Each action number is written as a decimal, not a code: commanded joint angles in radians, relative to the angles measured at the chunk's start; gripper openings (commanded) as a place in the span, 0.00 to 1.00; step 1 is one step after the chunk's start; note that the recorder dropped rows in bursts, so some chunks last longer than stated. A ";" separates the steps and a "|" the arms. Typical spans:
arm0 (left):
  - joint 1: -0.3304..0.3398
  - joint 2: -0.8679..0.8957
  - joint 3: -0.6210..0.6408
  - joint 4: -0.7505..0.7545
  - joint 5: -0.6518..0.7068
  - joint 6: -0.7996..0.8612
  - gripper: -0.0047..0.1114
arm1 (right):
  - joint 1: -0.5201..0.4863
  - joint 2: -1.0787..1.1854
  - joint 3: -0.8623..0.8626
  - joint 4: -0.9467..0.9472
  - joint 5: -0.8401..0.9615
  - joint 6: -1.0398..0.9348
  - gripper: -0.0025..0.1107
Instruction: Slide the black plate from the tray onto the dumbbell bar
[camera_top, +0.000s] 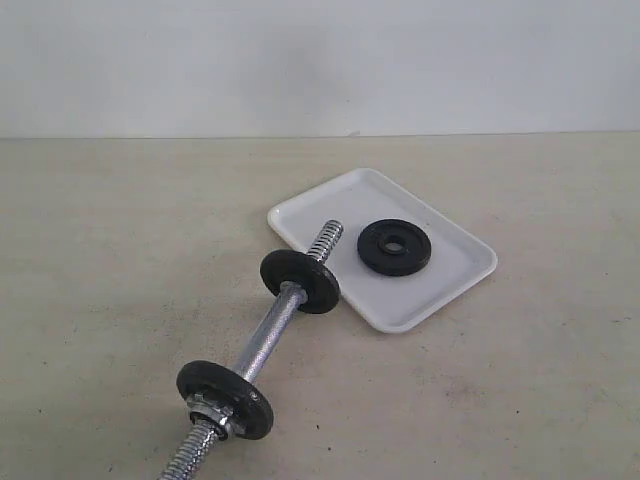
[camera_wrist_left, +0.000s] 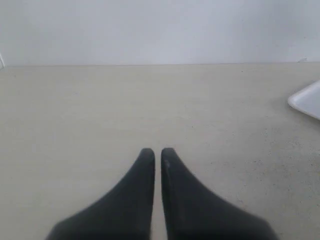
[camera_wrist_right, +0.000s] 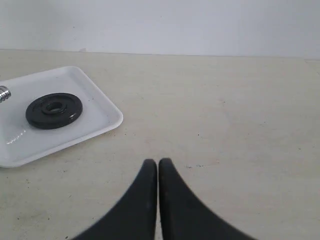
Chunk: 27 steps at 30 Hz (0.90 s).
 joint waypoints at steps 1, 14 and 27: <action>-0.006 -0.002 0.003 -0.005 -0.007 0.005 0.08 | 0.004 -0.004 0.000 0.000 -0.004 -0.001 0.02; -0.006 -0.002 0.003 -0.005 -0.007 0.005 0.08 | 0.004 -0.004 0.000 -0.057 -0.080 -0.143 0.02; -0.006 -0.002 0.003 -0.005 -0.007 0.005 0.08 | 0.004 -0.004 0.000 -0.050 -0.666 -0.143 0.02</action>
